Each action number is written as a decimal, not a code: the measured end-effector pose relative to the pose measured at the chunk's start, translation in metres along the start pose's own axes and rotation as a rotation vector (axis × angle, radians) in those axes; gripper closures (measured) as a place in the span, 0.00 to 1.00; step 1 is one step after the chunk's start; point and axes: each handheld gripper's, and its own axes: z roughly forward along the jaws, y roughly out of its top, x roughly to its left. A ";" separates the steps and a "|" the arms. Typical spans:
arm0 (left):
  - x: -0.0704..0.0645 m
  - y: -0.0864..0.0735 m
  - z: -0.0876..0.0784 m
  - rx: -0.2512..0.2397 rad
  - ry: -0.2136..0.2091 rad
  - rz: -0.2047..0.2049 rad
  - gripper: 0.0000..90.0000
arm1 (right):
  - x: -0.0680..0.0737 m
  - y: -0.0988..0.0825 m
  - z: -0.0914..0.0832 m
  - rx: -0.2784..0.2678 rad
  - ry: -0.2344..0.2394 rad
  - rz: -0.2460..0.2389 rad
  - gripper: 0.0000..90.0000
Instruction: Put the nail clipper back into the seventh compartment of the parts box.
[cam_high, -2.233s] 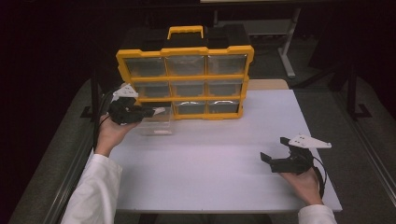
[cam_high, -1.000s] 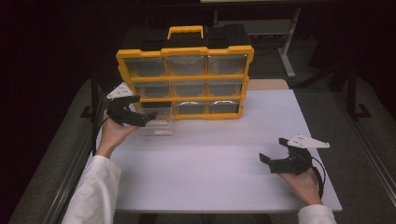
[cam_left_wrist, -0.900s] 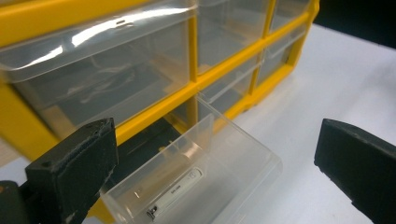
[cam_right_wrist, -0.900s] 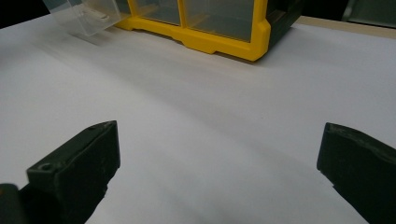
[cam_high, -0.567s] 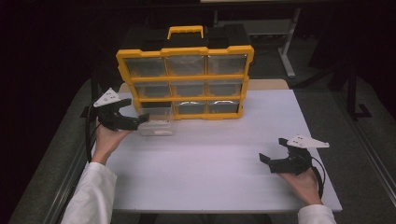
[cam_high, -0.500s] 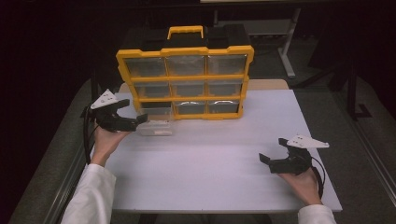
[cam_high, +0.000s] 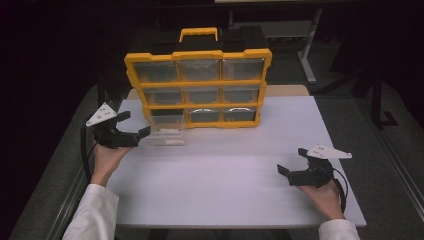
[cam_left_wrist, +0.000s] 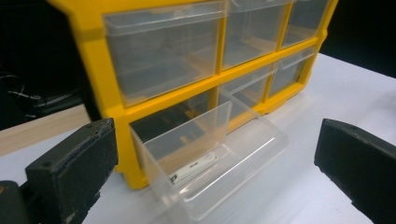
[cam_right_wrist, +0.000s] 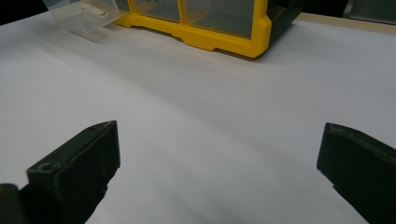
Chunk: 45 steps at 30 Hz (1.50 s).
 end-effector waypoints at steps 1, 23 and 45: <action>0.000 -0.002 -0.001 0.000 -0.001 -0.001 0.00 | 0.000 0.000 0.000 0.000 0.000 0.000 0.00; -0.018 -0.035 -0.016 0.008 -0.005 0.011 0.00 | -0.003 -0.001 -0.001 -0.003 -0.012 0.006 0.00; -0.018 -0.069 -0.029 -0.068 0.004 -0.033 0.00 | -0.004 -0.002 -0.002 -0.009 -0.016 0.010 0.00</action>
